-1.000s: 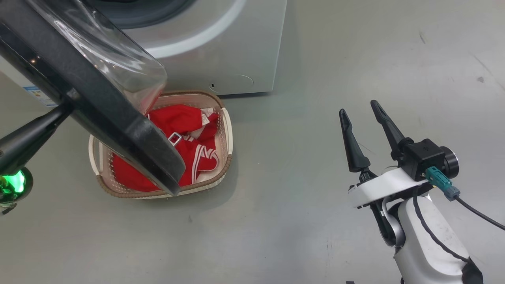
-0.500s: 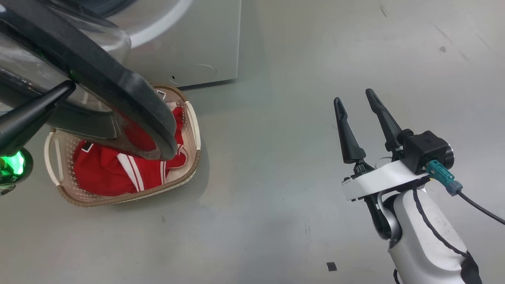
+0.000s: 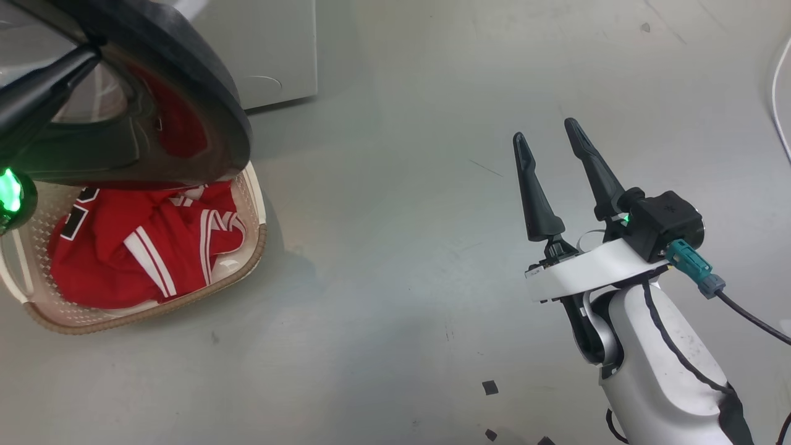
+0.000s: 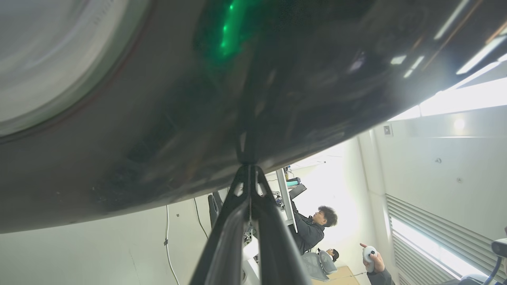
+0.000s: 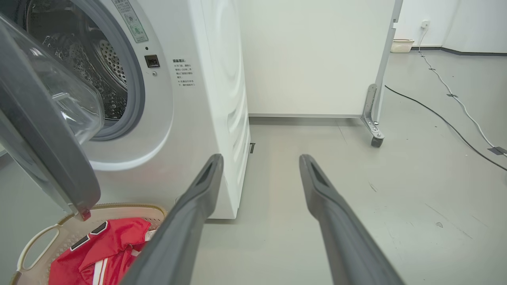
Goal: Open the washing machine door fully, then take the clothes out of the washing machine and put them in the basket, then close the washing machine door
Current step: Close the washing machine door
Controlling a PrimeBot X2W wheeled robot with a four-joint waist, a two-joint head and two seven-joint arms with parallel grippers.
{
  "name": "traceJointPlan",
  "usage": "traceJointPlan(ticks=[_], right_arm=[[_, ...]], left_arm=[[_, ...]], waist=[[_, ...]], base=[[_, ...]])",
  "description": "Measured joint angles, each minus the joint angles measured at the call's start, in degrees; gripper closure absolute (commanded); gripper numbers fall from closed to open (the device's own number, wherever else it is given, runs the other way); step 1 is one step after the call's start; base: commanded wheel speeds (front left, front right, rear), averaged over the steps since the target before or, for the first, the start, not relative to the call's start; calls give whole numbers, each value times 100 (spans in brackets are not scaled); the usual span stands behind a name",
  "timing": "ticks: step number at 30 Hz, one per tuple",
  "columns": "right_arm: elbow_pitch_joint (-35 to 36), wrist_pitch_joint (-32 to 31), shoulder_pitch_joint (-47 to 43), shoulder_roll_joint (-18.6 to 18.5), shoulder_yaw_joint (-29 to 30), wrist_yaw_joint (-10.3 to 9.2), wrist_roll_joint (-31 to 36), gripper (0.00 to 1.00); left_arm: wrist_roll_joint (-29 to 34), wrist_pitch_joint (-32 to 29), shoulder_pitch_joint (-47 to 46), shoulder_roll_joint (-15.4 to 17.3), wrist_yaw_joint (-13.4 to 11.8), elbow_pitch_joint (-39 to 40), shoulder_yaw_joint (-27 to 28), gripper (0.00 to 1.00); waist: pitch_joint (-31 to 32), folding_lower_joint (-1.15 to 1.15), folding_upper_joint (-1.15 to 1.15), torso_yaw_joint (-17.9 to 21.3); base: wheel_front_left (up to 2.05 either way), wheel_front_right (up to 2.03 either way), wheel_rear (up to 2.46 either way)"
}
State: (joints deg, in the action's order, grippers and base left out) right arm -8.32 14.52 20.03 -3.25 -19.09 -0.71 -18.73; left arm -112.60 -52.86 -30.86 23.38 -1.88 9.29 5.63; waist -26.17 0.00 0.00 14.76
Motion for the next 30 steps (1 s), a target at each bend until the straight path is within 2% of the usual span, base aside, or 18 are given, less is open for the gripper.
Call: traceJointPlan(ticks=[12,30], right_arm=[[111,0,182,3,-125,-148,-205,0],[122,0,214,14,-185,-207,-256,0]], left_arm=[[92,335,-870,-27,-238,-474,-19,100],[689,786,-1763,-81,-294,-1232,-246,100]], waist=[[-373,0,0,377],[-532,0,0,550]], base=[[0,0,0],[0,0,0]])
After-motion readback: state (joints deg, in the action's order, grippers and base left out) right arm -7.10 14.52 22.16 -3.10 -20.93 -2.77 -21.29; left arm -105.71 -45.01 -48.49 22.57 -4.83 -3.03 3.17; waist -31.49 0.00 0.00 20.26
